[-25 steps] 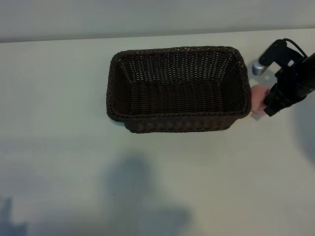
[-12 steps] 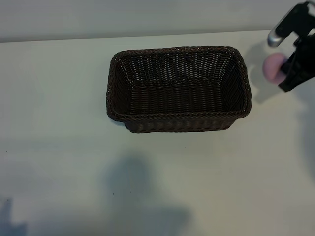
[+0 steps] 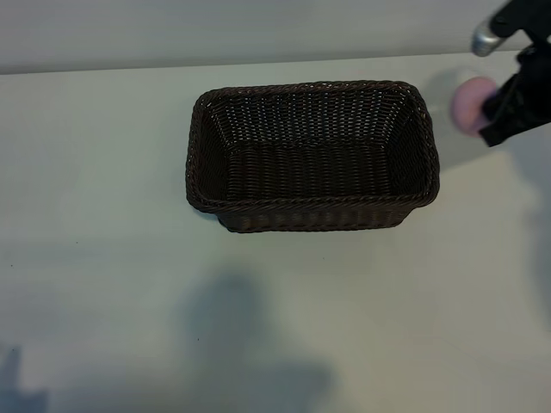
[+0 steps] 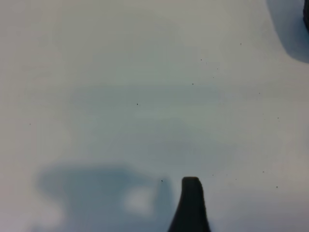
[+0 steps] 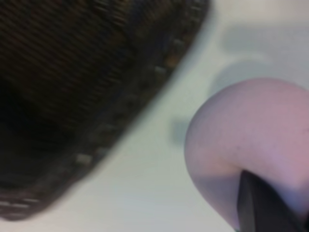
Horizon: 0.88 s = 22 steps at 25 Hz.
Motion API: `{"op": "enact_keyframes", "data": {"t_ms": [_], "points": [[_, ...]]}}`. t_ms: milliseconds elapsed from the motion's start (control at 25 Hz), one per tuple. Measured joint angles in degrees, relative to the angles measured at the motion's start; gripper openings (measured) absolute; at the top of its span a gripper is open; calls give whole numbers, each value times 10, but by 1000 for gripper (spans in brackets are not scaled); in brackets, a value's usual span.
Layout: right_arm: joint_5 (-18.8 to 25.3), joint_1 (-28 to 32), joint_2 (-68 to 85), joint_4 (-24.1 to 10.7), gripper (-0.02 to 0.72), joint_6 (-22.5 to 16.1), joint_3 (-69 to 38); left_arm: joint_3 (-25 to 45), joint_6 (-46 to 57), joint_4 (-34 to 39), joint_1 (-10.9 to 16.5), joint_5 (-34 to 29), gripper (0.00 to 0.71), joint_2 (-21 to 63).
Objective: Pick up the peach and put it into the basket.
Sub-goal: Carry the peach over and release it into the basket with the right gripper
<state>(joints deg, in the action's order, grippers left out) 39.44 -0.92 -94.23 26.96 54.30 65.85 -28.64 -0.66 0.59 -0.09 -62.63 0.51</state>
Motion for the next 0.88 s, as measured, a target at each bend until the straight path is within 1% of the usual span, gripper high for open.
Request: {"op": "enact_keyframes", "data": {"t_ms": [80, 200, 320, 440, 560, 640, 800, 880], "points": [[25, -30, 0, 13, 51, -13, 17, 0, 0, 0, 0, 0, 595, 0], [40, -91, 0, 12, 51, -52, 49, 0, 0, 0, 0, 0, 595, 0], [44, -158, -8, -14, 51, -82, 88, 0, 0, 0, 0, 0, 594, 0], [49, -205, -36, -40, 51, -111, 132, 0, 0, 0, 0, 0, 594, 0], [56, -232, -79, -63, 51, -133, 165, 0, 0, 0, 0, 0, 594, 0], [57, -241, -104, -74, 51, -140, 177, 0, 0, 0, 0, 0, 594, 0], [39, -243, -143, -81, 52, -146, 182, 0, 0, -6, 0, 0, 594, 0], [25, -243, -161, -81, 67, -146, 182, 0, 0, 0, 0, 0, 594, 0]]}}
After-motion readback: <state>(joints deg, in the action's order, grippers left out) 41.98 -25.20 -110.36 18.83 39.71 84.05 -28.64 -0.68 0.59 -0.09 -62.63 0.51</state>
